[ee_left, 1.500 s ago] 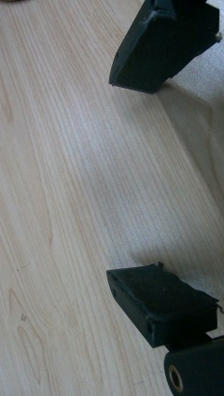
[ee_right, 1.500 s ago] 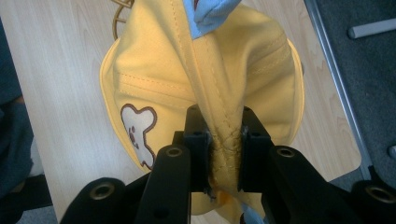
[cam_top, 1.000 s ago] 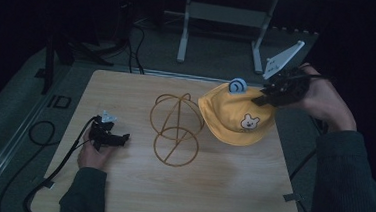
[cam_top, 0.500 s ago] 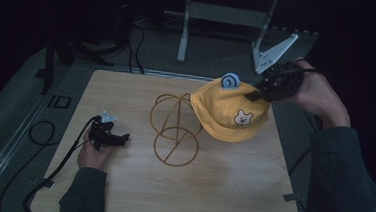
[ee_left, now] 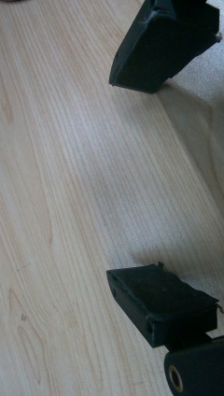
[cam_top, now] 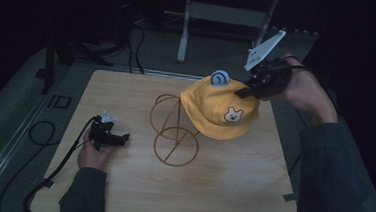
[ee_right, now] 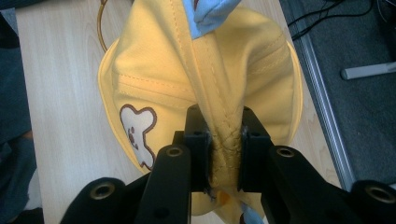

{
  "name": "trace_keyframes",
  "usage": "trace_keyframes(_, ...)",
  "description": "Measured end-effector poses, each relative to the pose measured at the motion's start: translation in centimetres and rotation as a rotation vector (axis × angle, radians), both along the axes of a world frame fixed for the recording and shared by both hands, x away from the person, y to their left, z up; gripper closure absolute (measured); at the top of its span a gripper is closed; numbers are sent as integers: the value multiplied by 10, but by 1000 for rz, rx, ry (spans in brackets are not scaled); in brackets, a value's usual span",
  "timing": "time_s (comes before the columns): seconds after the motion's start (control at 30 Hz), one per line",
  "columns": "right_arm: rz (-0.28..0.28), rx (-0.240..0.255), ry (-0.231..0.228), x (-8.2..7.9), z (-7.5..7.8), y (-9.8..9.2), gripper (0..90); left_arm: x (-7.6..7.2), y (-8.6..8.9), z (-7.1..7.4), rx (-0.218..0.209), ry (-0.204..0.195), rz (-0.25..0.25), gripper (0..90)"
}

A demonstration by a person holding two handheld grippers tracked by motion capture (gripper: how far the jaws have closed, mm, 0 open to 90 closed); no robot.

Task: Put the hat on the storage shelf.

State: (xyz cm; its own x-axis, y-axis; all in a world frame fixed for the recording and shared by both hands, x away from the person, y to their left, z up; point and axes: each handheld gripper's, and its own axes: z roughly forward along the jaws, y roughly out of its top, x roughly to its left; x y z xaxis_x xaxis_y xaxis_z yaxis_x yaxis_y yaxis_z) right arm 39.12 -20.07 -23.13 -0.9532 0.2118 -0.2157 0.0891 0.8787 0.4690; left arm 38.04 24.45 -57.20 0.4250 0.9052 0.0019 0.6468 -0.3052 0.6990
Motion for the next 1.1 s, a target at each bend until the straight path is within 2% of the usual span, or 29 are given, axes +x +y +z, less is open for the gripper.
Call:
trace_keyframes(0.5, 8, 7, 5, 3, 2, 13, 778, 0, 0, 0, 0, 0, 0, 76)
trace_keyframes(0.83, 27, 21, -6, 3, 6, 22, 779, 0, 0, 0, 0, 0, 0, 76)
trace_keyframes(1.1, 21, 24, -15, 5, 7, 30, 779, 0, 0, 0, 0, 0, 0, 76)
